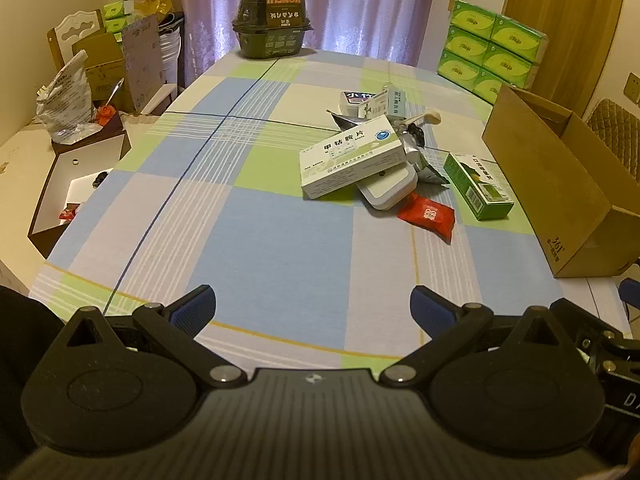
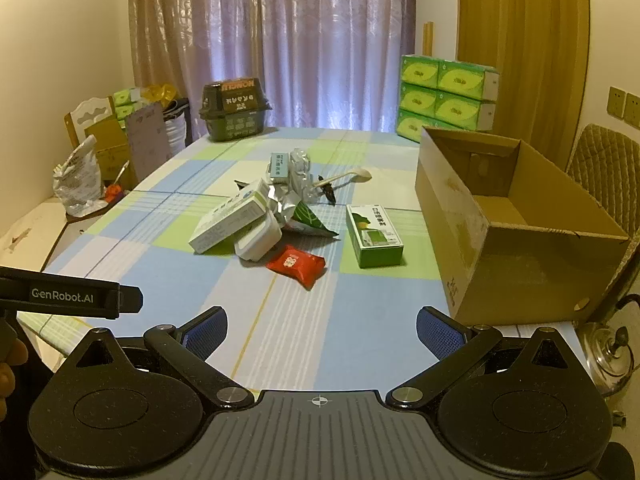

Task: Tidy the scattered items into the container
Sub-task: 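Move both grippers toward the scattered items on the table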

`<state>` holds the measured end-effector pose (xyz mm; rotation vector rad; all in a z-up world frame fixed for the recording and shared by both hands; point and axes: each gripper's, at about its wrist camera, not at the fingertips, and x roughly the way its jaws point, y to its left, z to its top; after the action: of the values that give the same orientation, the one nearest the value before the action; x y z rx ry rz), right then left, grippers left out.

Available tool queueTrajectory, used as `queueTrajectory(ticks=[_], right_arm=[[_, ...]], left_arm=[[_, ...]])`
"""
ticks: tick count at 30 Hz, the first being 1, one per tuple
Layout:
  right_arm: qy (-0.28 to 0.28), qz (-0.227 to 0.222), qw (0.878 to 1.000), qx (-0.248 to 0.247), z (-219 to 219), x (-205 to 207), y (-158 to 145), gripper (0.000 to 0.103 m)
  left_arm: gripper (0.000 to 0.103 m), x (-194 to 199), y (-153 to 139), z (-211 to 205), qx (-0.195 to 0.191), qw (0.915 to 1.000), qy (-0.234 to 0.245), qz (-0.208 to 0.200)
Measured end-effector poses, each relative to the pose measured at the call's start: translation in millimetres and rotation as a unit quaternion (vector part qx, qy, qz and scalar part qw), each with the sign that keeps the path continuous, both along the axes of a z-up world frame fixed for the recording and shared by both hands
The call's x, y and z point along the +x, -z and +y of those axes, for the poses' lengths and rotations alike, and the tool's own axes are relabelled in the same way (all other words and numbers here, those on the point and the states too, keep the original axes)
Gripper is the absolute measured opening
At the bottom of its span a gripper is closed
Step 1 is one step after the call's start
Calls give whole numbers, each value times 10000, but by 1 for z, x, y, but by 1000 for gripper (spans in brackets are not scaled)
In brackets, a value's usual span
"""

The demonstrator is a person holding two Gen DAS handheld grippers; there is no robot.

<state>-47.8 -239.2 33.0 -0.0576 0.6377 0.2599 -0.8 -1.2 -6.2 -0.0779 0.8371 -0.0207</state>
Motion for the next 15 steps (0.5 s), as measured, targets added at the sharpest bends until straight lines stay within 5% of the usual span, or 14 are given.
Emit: queueTrajectory(ticks=[15], right_arm=[[32, 73, 9999, 79, -1, 1, 4, 103]], left_arm=[[102, -2, 1, 1, -46, 10000, -7, 31]])
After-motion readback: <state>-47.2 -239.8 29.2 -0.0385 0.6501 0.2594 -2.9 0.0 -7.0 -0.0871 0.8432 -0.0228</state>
